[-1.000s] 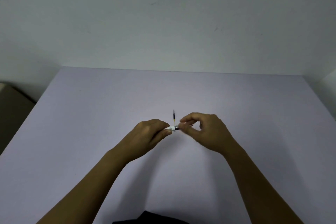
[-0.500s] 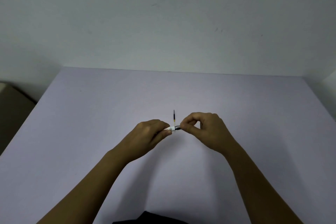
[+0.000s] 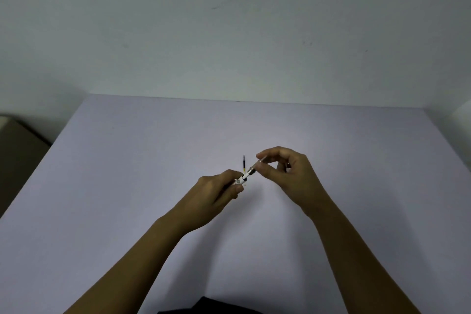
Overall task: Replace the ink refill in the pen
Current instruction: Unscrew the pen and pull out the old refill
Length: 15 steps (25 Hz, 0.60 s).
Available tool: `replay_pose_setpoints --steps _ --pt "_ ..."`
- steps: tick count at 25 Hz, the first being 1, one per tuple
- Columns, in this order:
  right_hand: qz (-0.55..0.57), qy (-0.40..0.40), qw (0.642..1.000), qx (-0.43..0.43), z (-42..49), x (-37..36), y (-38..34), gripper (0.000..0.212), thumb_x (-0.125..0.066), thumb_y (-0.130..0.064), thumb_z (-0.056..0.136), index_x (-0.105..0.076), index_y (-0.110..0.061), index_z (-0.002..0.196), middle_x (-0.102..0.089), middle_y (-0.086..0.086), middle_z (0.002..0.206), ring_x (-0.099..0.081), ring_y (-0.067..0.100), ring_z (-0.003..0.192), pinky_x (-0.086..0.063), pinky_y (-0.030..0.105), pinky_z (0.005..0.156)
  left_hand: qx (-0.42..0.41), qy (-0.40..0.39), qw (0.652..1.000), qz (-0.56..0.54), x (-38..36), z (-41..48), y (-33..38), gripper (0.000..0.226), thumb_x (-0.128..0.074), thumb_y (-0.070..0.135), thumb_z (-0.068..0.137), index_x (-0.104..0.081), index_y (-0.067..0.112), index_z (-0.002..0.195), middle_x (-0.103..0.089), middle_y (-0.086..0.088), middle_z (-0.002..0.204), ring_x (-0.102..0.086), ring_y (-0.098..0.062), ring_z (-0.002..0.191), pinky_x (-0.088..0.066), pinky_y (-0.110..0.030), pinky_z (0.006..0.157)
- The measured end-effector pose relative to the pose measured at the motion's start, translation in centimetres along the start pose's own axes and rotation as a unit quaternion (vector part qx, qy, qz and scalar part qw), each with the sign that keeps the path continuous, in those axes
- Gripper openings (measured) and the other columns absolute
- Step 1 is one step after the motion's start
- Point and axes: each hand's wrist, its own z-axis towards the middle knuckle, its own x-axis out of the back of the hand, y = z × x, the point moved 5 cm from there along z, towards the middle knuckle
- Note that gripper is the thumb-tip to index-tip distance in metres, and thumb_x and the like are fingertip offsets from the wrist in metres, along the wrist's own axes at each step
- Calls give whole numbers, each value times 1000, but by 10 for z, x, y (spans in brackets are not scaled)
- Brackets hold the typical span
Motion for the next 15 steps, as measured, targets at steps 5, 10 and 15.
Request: replay_pose_setpoints --steps 5,10,15 --pt "82 24 996 -11 0 3 -12 11 -67 -21 82 -71 -32 83 -66 -21 61 -38 1 43 -36 3 42 6 -6 999 -35 -4 1 3 21 -37 53 85 -46 38 97 -70 3 92 -66 -21 82 -53 -47 75" --pt "226 75 971 -38 3 12 -11 13 -58 -21 89 -66 -30 83 -75 -11 84 -37 2 41 -24 12 35 29 -9 998 -50 -4 0 -4 5 -41 44 91 -45 44 92 -70 11 92 -65 -8 86 -54 -36 75" --pt "135 46 987 -71 -4 2 -1 13 -63 -27 86 -69 -36 93 -66 -17 63 -46 -3 40 -29 5 36 36 35 992 -119 0 4 -2 10 -45 30 95 -48 38 90 -67 20 90 -65 -2 78 -47 -10 63"
